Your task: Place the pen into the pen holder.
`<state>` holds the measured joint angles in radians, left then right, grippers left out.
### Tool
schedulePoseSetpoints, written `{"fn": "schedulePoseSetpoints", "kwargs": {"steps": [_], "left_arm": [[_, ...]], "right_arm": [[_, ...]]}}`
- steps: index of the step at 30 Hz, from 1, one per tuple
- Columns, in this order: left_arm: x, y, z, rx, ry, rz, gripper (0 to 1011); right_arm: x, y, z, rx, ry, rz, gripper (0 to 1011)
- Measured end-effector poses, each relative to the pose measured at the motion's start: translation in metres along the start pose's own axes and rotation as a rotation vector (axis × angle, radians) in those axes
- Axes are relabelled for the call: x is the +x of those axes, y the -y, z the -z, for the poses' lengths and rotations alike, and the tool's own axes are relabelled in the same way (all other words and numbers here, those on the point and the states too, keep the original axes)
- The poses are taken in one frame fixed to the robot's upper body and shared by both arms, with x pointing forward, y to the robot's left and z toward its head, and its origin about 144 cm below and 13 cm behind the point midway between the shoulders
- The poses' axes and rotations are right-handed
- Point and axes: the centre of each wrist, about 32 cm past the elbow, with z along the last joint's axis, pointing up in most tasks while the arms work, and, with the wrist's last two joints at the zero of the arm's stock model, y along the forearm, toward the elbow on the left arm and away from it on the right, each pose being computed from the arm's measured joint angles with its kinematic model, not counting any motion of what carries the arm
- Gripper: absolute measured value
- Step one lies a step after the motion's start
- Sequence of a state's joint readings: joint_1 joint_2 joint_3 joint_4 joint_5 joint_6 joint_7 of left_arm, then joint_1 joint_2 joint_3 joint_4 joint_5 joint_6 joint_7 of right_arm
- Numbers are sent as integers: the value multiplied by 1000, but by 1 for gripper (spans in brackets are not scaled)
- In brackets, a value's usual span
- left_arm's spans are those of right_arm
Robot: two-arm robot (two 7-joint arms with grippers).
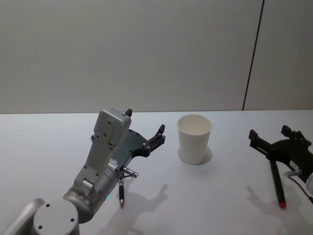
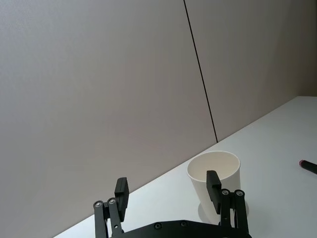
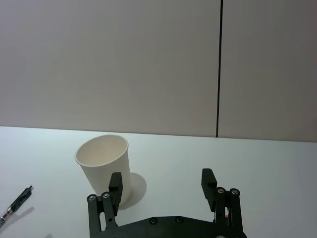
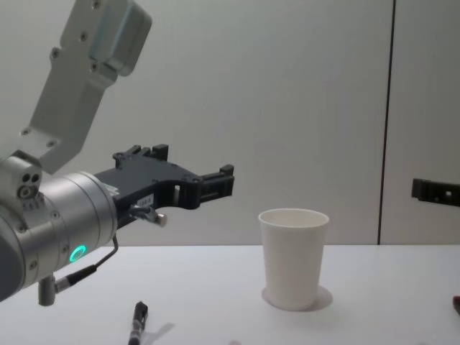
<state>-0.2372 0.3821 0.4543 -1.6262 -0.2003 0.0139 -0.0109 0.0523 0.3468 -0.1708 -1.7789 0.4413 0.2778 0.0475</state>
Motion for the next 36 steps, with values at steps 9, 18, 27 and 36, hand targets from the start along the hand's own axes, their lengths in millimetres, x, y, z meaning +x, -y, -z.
{"fn": "schedulePoseSetpoints", "kwargs": {"steps": [9, 18, 27, 36], "left_arm": [[0, 0, 0, 0, 0, 0, 1003], [0, 0, 0, 0, 0, 0, 1003], [0, 0, 0, 0, 0, 0, 1003], [0, 0, 0, 0, 0, 0, 1003]], "right_arm": [[1, -11, -10, -75, -39, 16, 1002], [2, -23, -19, -174, -69, 36, 1001], [0, -34, -28, -271, -74, 58, 1002], [1, -42, -35, -353, -66, 97, 1002]]}}
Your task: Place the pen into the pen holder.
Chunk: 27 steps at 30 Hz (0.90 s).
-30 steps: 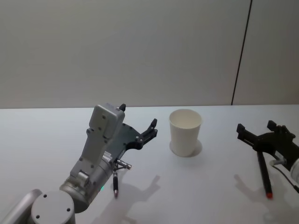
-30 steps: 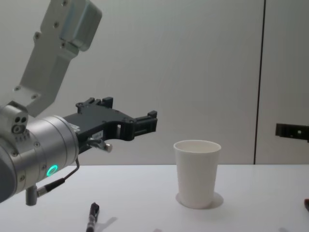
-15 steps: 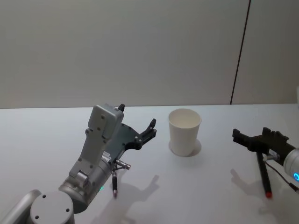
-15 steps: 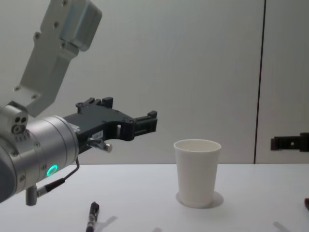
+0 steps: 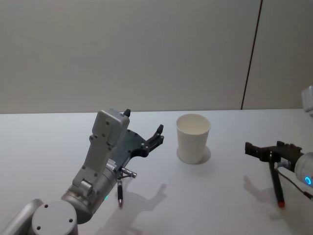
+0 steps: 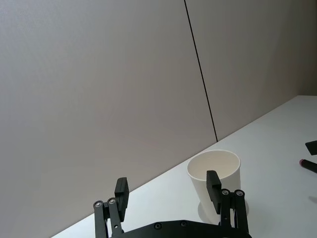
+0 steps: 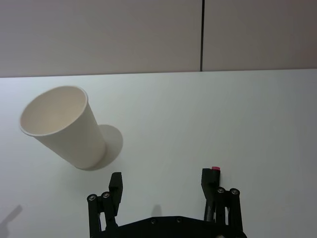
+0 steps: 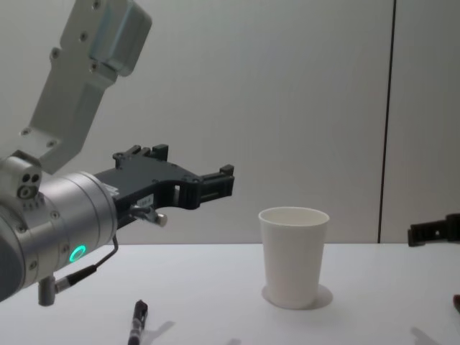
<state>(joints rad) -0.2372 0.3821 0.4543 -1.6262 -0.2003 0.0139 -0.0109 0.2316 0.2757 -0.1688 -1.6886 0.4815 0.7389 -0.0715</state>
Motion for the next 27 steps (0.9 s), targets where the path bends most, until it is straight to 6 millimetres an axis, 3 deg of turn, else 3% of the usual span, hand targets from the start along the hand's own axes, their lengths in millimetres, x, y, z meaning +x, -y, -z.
{"fn": "schedulePoseSetpoints", "kwargs": {"steps": [27], "left_arm": [[0, 0, 0, 0, 0, 0, 1003]], "right_arm": [[13, -8, -15, -134, 8, 118, 1002]]}}
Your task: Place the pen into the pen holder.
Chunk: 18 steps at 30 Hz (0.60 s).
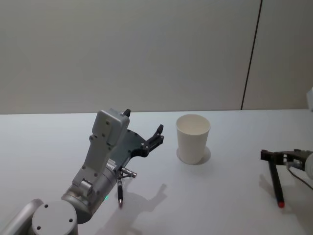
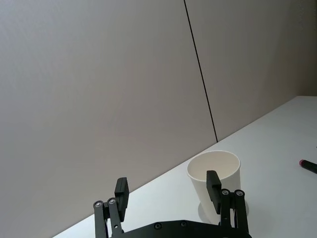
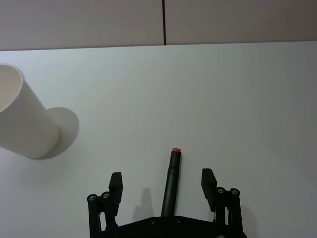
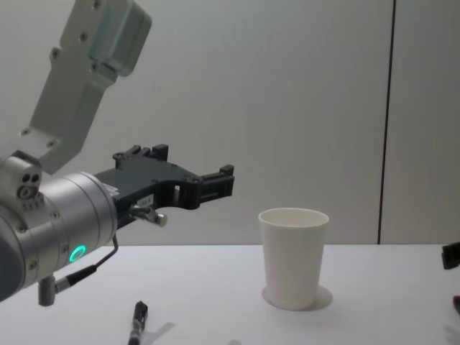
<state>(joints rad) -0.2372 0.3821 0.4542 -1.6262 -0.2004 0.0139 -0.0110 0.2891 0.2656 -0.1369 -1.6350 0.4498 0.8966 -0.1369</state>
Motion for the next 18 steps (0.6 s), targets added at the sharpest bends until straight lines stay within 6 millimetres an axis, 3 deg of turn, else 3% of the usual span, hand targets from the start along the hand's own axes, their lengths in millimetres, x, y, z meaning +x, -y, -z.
{"fn": "schedulePoseSetpoints", "kwargs": {"steps": [18], "left_arm": [[0, 0, 0, 0, 0, 0, 1003]], "right_arm": [[10, -20, -8, -58, -50, 21, 1002]]}}
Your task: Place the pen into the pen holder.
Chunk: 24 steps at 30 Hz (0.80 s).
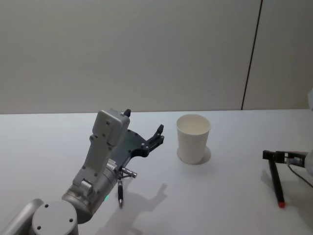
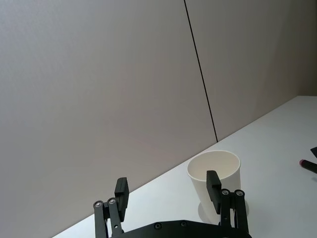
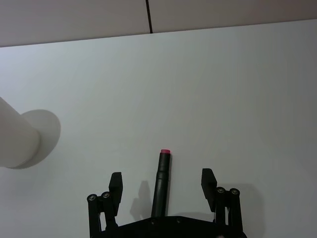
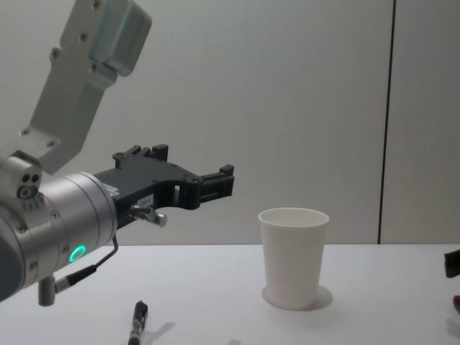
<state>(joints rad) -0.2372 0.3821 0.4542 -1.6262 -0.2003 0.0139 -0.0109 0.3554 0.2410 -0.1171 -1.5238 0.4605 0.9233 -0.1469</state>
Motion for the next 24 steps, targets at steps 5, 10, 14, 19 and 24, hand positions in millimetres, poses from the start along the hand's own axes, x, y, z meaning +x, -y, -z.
{"fn": "schedulePoseSetpoints", "kwargs": {"steps": [5, 10, 14, 19, 24], "left_arm": [[0, 0, 0, 0, 0, 0, 1003], [0, 0, 0, 0, 0, 0, 1003], [0, 0, 0, 0, 0, 0, 1003], [0, 0, 0, 0, 0, 0, 1003], [0, 0, 0, 0, 0, 0, 1003]], "right_arm": [[-1, -7, -2, -13, -10, -11, 1002], [-2, -14, -3, -27, -16, -17, 1001], [-4, -20, -3, -38, -20, -23, 1002], [-5, -25, -3, -48, -24, -27, 1001], [-6, -30, -3, -59, -26, -29, 1001]]}}
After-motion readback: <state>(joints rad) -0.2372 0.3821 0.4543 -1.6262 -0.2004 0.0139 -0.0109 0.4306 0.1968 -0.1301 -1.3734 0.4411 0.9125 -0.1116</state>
